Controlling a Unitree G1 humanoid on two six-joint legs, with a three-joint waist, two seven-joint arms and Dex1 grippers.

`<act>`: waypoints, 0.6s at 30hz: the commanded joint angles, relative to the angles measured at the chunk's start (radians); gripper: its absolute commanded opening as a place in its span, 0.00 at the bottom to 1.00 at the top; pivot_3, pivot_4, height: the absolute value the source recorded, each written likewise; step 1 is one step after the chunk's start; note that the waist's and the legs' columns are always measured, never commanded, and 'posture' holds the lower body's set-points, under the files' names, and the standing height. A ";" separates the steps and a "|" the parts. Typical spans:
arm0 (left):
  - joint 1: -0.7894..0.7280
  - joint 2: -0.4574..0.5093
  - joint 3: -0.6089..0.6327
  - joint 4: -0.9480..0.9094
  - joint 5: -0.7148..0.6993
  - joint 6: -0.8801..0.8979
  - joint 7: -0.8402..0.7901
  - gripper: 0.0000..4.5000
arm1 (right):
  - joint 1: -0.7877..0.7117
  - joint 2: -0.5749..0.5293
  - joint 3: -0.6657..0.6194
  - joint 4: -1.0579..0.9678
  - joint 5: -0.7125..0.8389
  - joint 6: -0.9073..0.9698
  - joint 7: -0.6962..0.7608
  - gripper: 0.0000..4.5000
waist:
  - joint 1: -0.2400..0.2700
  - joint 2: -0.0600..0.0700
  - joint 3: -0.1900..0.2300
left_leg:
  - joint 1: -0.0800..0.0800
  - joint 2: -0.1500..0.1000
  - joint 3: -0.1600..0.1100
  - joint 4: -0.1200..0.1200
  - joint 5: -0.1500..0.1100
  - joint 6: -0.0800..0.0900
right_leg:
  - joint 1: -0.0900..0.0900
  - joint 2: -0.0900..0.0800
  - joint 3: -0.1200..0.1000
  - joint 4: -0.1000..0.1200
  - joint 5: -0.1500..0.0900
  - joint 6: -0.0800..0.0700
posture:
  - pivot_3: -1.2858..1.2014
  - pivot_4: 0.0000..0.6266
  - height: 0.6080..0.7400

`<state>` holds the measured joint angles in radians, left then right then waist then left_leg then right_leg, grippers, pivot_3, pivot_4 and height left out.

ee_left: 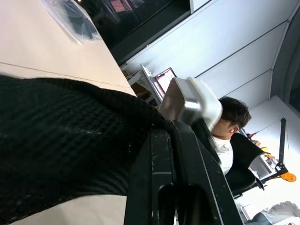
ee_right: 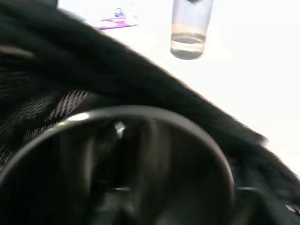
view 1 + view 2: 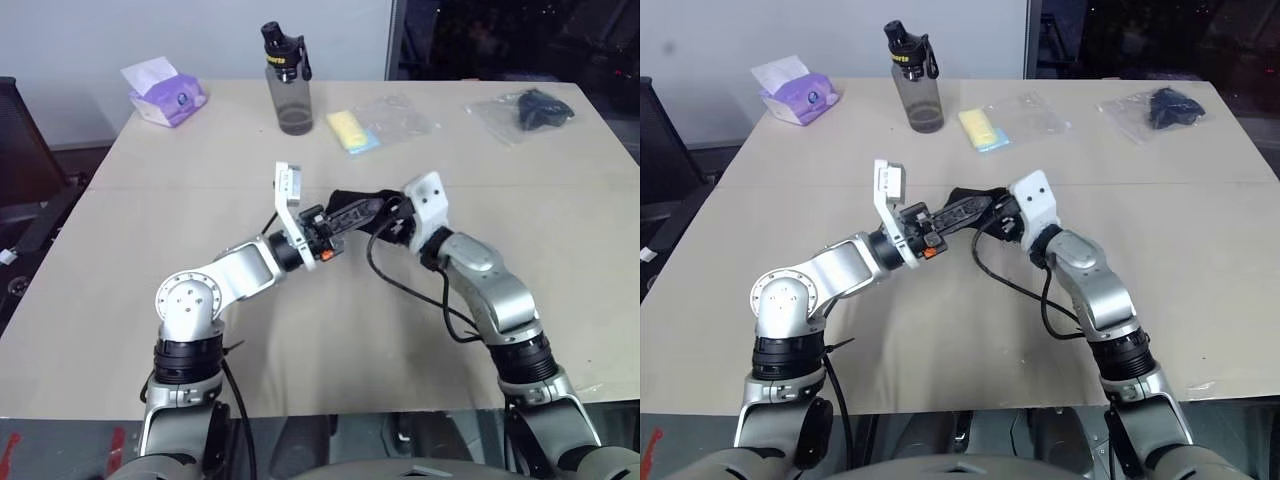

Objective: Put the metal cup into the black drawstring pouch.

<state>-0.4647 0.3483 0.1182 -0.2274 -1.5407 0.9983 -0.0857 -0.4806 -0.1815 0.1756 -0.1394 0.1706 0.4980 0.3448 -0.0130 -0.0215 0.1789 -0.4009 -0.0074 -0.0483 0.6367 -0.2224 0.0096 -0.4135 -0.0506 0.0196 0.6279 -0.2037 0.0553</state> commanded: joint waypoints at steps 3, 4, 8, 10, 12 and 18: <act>-0.006 0.006 0.032 -0.063 -0.036 -0.027 -0.039 0.00 | 0.005 0.002 -0.030 0.002 -0.010 -0.006 -0.014 0.01 | -0.001 0.000 0.000 | 0.000 0.000 0.000 0.000 0.000 0.000 | 0.000 0.000 0.000 0.000 0.000 0.000 | 0.52 0.24 1.00; -0.004 0.007 0.031 -0.062 -0.032 -0.028 -0.043 0.00 | 0.006 0.006 -0.032 0.002 -0.007 -0.005 -0.016 0.01 | -0.001 0.000 0.000 | 0.000 0.000 0.000 0.000 0.000 0.000 | 0.000 0.000 0.000 0.000 0.000 0.000 | 0.52 0.24 1.00; 0.003 0.009 0.030 -0.060 -0.017 -0.032 -0.048 0.00 | 0.016 0.016 -0.049 -0.009 0.012 0.006 -0.014 0.01 | -0.001 0.000 0.000 | 0.000 0.000 0.000 0.000 0.000 0.000 | 0.000 0.000 0.000 0.000 0.000 0.000 | 0.52 0.24 1.00; 0.007 0.013 0.031 -0.059 0.000 -0.036 -0.056 0.00 | 0.020 0.021 -0.067 -0.014 0.035 0.011 -0.004 0.01 | -0.001 0.000 0.000 | 0.000 0.000 0.000 0.000 0.000 0.000 | 0.000 0.000 0.000 0.000 0.000 0.000 | 0.52 0.24 1.00; 0.014 0.021 0.033 -0.056 0.014 -0.038 -0.070 0.00 | 0.022 0.036 -0.110 -0.018 0.079 0.036 -0.011 0.01 | -0.001 0.000 0.000 | 0.000 0.000 0.000 0.000 0.000 0.000 | 0.000 0.000 0.000 0.000 0.000 0.000 | 0.52 0.24 1.00; 0.032 0.048 0.045 -0.054 0.016 -0.030 -0.104 0.00 | 0.013 0.073 -0.214 -0.020 0.179 0.122 -0.069 0.01 | -0.001 0.000 0.000 | 0.000 0.000 0.000 0.000 0.000 0.000 | 0.000 0.000 0.000 0.000 0.000 0.000 | 0.52 0.24 1.00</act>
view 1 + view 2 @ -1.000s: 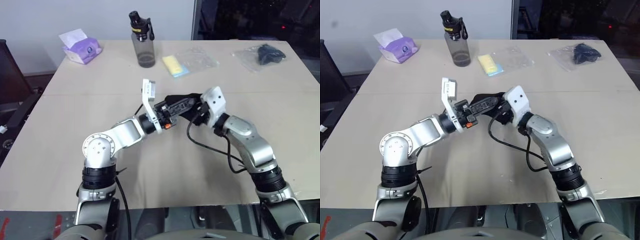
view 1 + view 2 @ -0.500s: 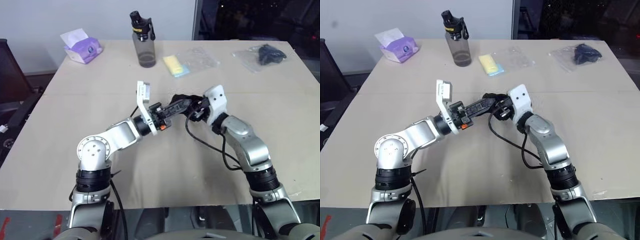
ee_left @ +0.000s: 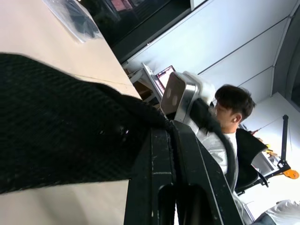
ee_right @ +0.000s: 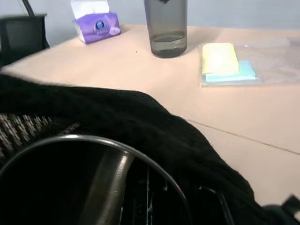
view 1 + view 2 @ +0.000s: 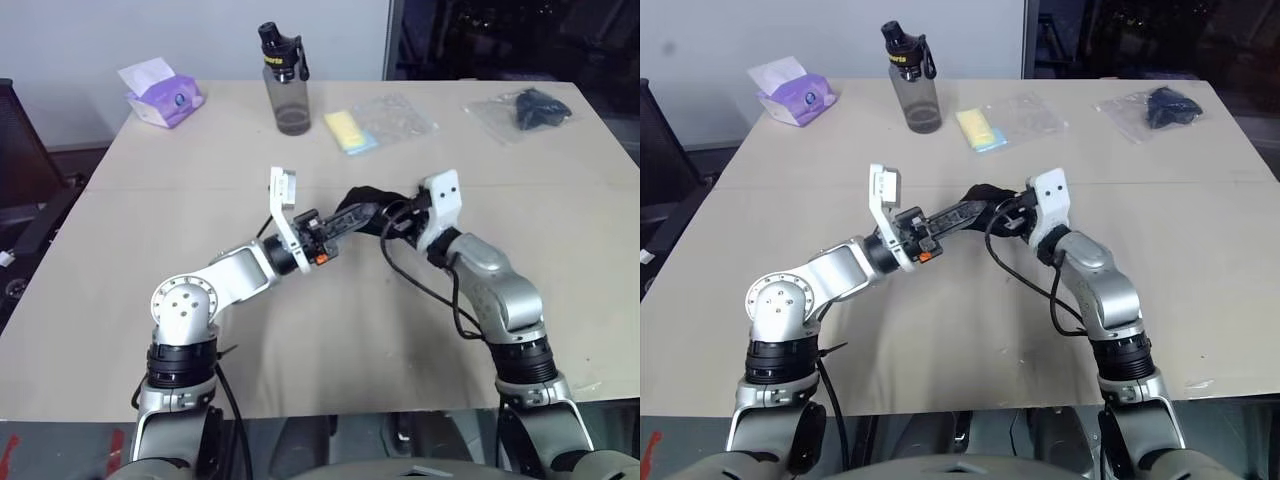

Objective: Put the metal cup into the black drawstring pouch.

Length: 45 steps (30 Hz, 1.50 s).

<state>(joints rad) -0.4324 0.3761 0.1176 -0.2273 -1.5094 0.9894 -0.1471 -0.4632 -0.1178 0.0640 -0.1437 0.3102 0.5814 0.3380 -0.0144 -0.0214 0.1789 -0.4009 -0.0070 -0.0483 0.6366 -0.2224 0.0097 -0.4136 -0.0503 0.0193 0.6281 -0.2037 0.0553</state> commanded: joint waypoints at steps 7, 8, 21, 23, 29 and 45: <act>0.003 0.027 0.041 -0.054 -0.016 -0.019 -0.053 0.00 | -0.016 0.087 -0.187 -0.024 0.155 0.119 -0.150 0.01 | 0.001 0.000 0.000 | 0.000 0.000 0.000 0.000 0.000 0.000 | 0.000 0.000 0.000 0.000 0.000 0.000 | 0.52 0.24 1.00; 0.004 0.030 0.040 -0.055 -0.018 -0.017 -0.054 0.00 | -0.019 0.102 -0.207 -0.024 0.178 0.135 -0.170 0.01 | 0.000 0.000 0.000 | 0.000 0.000 0.000 0.000 0.000 0.000 | 0.000 0.000 0.000 0.000 0.000 0.000 | 0.52 0.24 1.00; -0.005 0.036 0.045 -0.037 0.009 -0.033 -0.043 0.00 | 0.015 -0.029 -0.095 -0.062 0.209 0.147 -0.037 0.01 | 0.000 0.000 0.000 | 0.000 0.000 0.000 0.000 0.000 0.000 | 0.000 0.000 0.000 0.000 0.000 0.000 | 0.52 0.24 1.00; -0.002 0.037 0.046 -0.032 0.016 -0.033 -0.046 0.00 | 0.022 -0.052 -0.091 -0.060 0.211 0.144 -0.018 0.01 | -0.003 0.000 0.000 | 0.000 0.000 0.001 0.000 0.000 0.000 | 0.000 0.000 0.000 0.000 0.000 0.000 | 0.52 0.24 1.00; 0.002 0.031 0.047 -0.029 0.024 -0.033 -0.047 0.00 | 0.026 -0.078 -0.098 -0.072 0.233 0.154 0.011 0.46 | -0.003 0.000 0.000 | 0.000 0.001 0.000 0.000 0.000 0.000 | 0.000 0.001 0.000 0.000 0.000 0.000 | 0.52 0.24 1.00; -0.001 0.021 0.040 -0.017 0.057 -0.032 -0.053 0.00 | 0.099 -0.129 -0.221 -0.173 0.534 0.330 0.080 0.78 | 0.000 0.000 0.000 | 0.000 0.001 0.000 0.000 0.000 0.000 | 0.000 0.001 0.000 0.000 0.000 0.000 | 0.52 0.24 1.00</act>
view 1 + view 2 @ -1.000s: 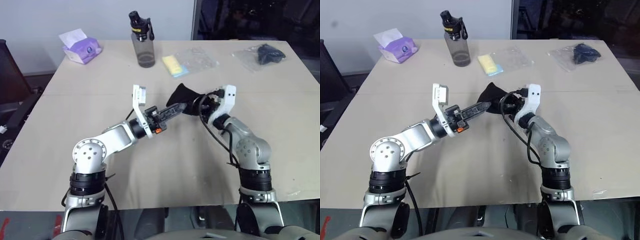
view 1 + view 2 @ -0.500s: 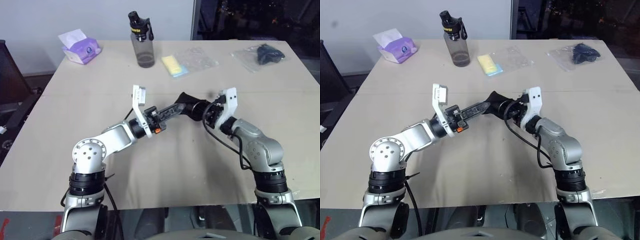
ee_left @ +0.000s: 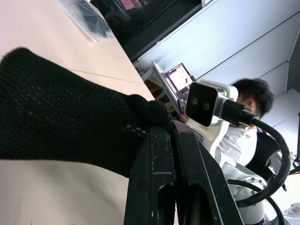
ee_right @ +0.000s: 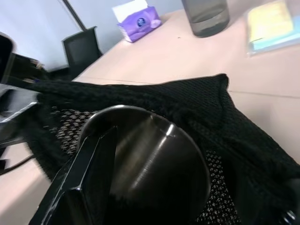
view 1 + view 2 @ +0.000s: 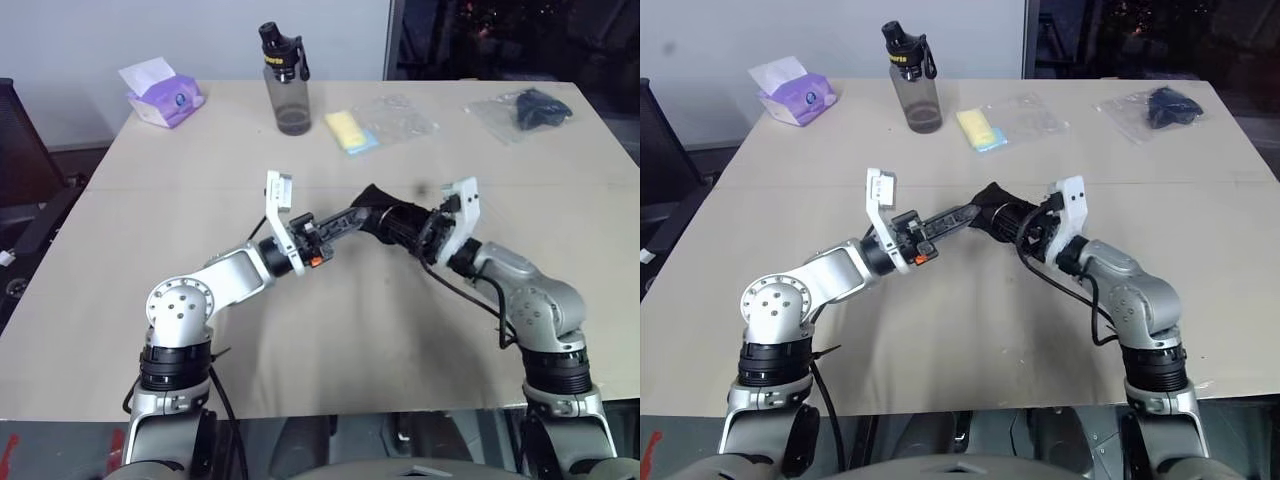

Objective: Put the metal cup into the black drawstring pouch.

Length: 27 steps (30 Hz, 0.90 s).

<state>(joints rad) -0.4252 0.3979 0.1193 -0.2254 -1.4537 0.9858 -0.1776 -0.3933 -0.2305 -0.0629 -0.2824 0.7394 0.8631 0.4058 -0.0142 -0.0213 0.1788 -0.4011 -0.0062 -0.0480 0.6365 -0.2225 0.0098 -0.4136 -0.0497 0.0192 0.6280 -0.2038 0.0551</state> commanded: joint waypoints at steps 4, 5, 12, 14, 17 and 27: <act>-0.013 -0.008 0.032 -0.008 0.018 -0.031 -0.026 0.00 | 0.052 -0.093 -0.096 -0.042 0.146 0.059 0.099 0.78 | 0.001 0.000 0.000 | 0.000 0.000 0.001 0.000 0.000 0.000 | 0.000 0.000 0.000 0.000 -0.001 -0.002 | 0.52 0.24 1.00; -0.015 -0.011 0.032 -0.006 0.021 -0.031 -0.026 0.00 | 0.056 -0.140 -0.054 -0.064 0.098 0.021 0.150 0.78 | 0.000 0.000 0.000 | 0.000 0.000 0.001 0.000 0.000 0.000 | 0.000 0.000 0.001 0.000 -0.001 -0.002 | 0.52 0.24 1.00; -0.016 -0.026 0.038 -0.011 0.033 -0.027 -0.026 0.00 | 0.085 -0.229 -0.011 -0.066 -0.028 -0.164 0.256 0.78 | 0.000 0.000 0.000 | 0.001 0.001 0.001 0.000 0.000 0.000 | 0.000 0.001 0.001 0.000 -0.001 -0.001 | 0.52 0.24 1.00; -0.010 -0.026 0.041 -0.016 0.033 -0.027 -0.027 0.00 | 0.100 -0.253 -0.015 -0.039 -0.073 -0.212 0.269 0.78 | 0.001 0.000 0.000 | 0.000 0.001 0.002 0.000 0.000 0.000 | 0.000 0.001 0.001 0.000 -0.001 -0.001 | 0.52 0.24 1.00; 0.003 -0.026 0.042 -0.025 0.038 -0.026 -0.029 0.00 | 0.129 -0.326 0.075 0.058 -0.300 -0.426 0.300 0.78 | 0.002 0.000 0.000 | 0.000 0.000 0.003 0.001 0.000 0.000 | 0.000 0.000 0.002 -0.001 -0.001 -0.001 | 0.52 0.24 1.00; 0.062 0.038 0.028 -0.027 0.078 0.017 -0.118 0.00 | 0.024 -0.133 0.232 0.385 -0.589 -0.755 0.188 0.78 | -0.014 0.000 0.000 | 0.003 0.003 0.007 0.001 0.000 0.000 | 0.000 0.002 0.006 0.001 -0.001 -0.001 | 0.52 0.24 1.00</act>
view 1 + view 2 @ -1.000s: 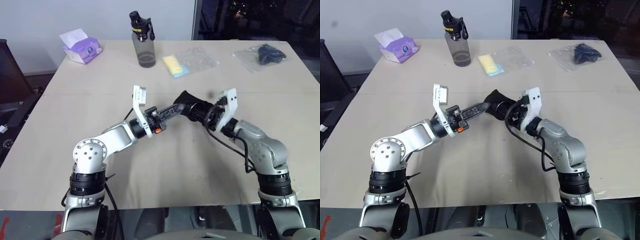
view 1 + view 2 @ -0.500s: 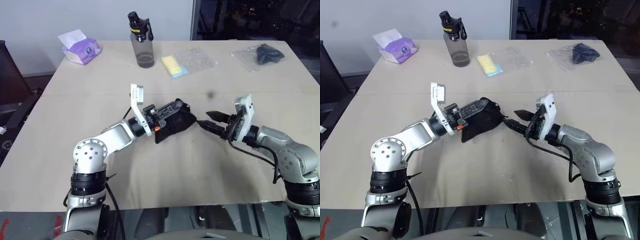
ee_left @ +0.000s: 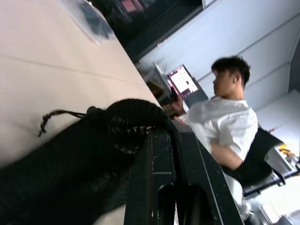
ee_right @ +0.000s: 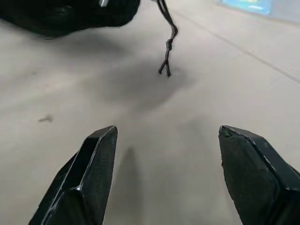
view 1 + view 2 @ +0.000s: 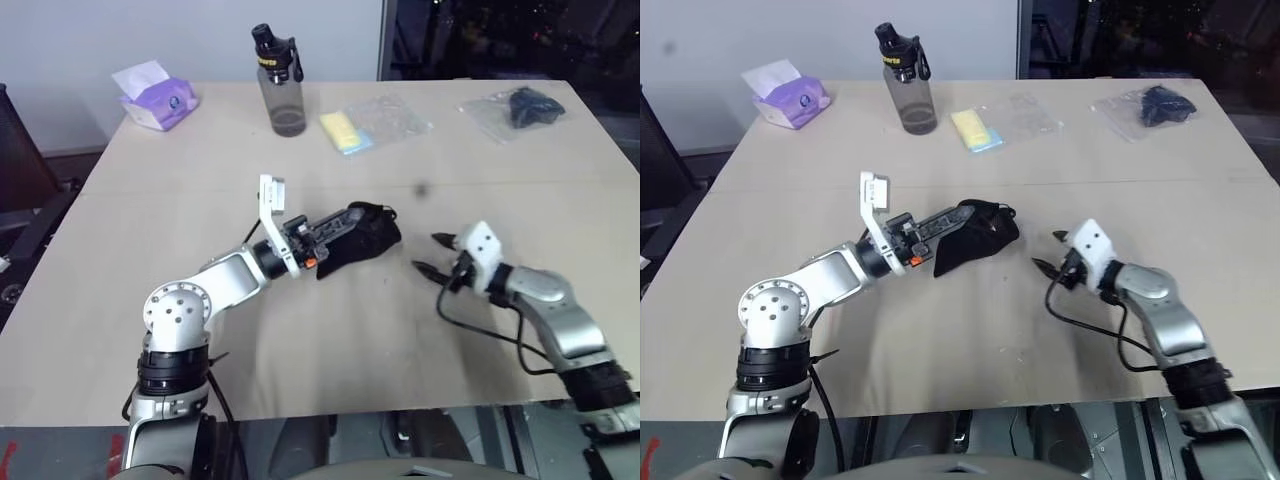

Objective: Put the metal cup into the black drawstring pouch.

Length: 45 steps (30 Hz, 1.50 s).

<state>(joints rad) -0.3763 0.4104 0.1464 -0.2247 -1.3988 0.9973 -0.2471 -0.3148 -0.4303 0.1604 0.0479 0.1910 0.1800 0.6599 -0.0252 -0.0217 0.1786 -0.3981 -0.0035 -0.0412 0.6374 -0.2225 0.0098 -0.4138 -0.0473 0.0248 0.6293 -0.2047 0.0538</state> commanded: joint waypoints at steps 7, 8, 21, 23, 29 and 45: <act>0.041 0.042 0.013 -0.026 0.048 0.012 -0.074 0.00 | -0.135 0.259 -0.048 0.229 -0.016 -0.169 -0.146 0.78 | 0.009 0.000 0.000 | -0.001 -0.001 0.000 0.000 0.000 0.000 | 0.000 -0.002 0.000 -0.001 0.000 0.000 | 0.52 0.24 1.00; 0.044 0.043 0.015 -0.027 0.047 0.014 -0.075 0.00 | -0.142 0.272 -0.057 0.243 -0.017 -0.180 -0.153 0.78 | 0.009 0.000 0.000 | -0.001 -0.001 0.000 0.000 0.000 0.000 | 0.000 -0.002 0.001 -0.001 0.000 0.000 | 0.52 0.24 1.00; 0.051 0.043 0.028 -0.012 0.066 0.024 -0.080 0.00 | -0.162 0.279 -0.166 0.230 0.004 -0.204 -0.198 0.03 | 0.009 0.000 0.000 | -0.001 -0.001 0.000 0.000 0.000 0.000 | 0.000 -0.002 0.000 0.000 0.000 -0.001 | 0.52 0.24 1.00; 0.047 0.026 0.049 0.010 0.054 0.012 -0.059 0.00 | -0.160 0.239 -0.155 0.184 -0.008 -0.183 -0.168 0.03 | 0.009 0.000 0.000 | -0.001 -0.001 0.000 0.000 0.000 0.000 | 0.000 -0.002 0.000 0.000 0.000 -0.001 | 0.52 0.24 1.00; 0.008 0.070 0.101 0.097 0.061 0.034 -0.078 0.59 | -0.261 0.173 -0.182 0.051 -0.003 -0.111 -0.187 0.00 | 0.005 0.000 0.000 | 0.000 -0.001 0.000 0.000 0.000 0.000 | 0.000 -0.002 0.000 0.000 0.001 0.001 | 0.52 0.24 1.00; -0.371 0.263 -0.081 0.207 0.697 -0.427 -0.516 0.68 | -0.521 0.168 -0.136 -0.132 0.029 0.061 -0.172 0.00 | 0.013 0.000 0.000 | -0.005 -0.002 0.000 -0.001 0.000 0.000 | -0.003 -0.004 -0.001 -0.002 0.001 0.001 | 0.52 0.24 1.00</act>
<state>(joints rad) -0.7243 0.6812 0.0549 0.0183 -0.7094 0.6127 -0.7391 -0.8070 -0.2576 0.0322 -0.0433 0.2139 0.2493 0.4859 -0.0124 -0.0218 0.1791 -0.4035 -0.0060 -0.0407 0.6360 -0.2225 0.0097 -0.4175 -0.0513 0.0239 0.6269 -0.2033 0.0553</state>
